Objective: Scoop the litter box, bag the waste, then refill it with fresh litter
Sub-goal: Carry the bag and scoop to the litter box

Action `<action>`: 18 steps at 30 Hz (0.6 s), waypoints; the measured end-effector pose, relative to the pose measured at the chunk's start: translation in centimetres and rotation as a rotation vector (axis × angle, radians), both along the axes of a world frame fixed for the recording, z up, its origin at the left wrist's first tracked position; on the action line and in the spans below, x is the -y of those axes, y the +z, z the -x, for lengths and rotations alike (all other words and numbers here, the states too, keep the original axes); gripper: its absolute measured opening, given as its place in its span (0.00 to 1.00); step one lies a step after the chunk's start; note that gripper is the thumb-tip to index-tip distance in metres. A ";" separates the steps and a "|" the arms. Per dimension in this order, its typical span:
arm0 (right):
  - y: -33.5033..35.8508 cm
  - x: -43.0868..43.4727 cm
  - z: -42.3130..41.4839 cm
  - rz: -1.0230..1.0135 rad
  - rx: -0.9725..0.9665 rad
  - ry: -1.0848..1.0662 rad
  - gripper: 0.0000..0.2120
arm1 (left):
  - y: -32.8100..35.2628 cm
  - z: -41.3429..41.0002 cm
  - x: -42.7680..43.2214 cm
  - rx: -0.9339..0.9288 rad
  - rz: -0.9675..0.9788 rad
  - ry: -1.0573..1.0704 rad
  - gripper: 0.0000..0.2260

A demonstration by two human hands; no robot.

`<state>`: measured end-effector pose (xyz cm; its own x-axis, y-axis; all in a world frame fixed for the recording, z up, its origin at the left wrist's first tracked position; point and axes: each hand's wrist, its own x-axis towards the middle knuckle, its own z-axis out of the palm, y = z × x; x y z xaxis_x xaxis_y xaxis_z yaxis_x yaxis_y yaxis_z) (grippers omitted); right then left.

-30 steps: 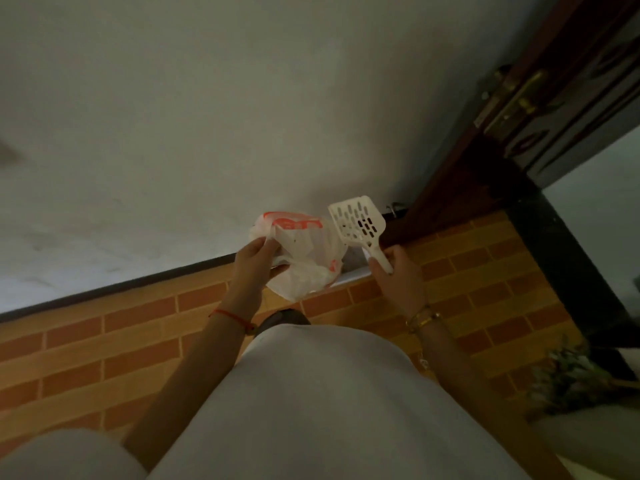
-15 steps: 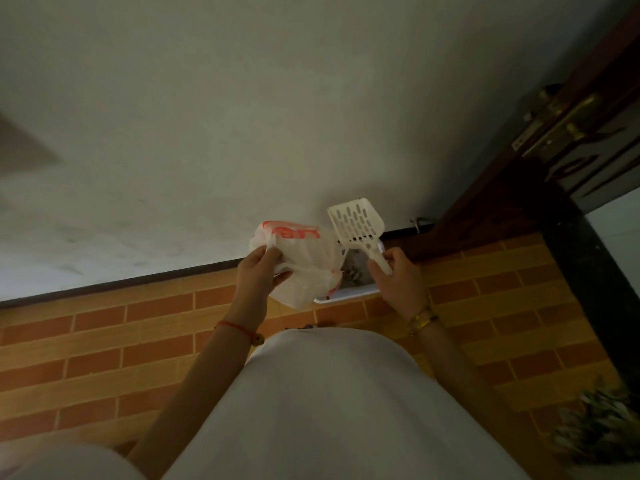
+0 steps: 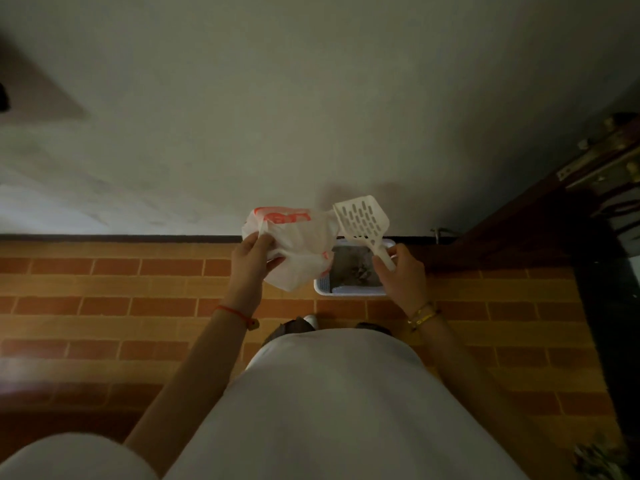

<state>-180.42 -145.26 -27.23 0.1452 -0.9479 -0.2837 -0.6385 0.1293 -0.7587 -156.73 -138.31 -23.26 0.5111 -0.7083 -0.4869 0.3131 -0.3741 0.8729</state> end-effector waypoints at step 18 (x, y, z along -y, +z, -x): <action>-4.7 9.0 3.7 -0.018 -0.072 0.395 0.09 | -8.3 5.3 2.5 -0.052 0.009 0.393 0.08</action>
